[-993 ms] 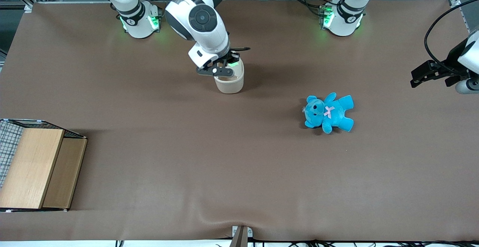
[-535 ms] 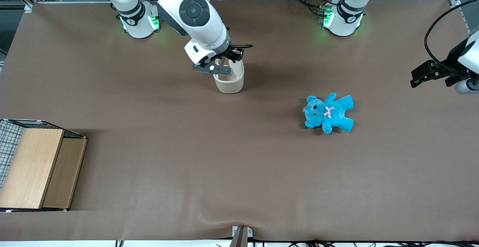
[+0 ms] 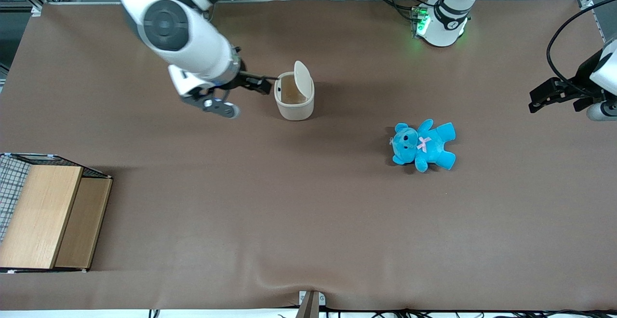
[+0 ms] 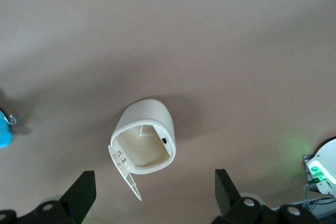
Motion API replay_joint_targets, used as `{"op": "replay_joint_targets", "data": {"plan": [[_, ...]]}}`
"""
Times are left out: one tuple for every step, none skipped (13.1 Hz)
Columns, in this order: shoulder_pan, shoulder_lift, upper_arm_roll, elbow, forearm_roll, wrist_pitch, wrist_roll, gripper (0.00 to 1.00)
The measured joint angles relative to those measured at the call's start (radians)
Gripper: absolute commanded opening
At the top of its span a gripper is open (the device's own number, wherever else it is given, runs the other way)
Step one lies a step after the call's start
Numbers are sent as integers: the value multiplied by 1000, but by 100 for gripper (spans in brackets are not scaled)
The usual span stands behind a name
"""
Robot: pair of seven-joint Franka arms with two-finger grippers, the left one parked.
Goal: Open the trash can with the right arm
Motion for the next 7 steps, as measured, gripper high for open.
{"op": "replay_joint_targets", "data": {"plan": [[-17, -1, -7, 20, -3, -25, -27, 100], [-34, -5, -12, 37, -11, -40, -67, 100], [-44, -13, -25, 49, -23, -47, -112, 100], [-48, -29, -52, 56, -30, -56, -160, 100], [-50, -50, -89, 59, -35, -64, -222, 100], [-51, -70, -131, 61, -37, -78, -294, 100], [-52, -89, -172, 62, -38, -92, -370, 100]]}}
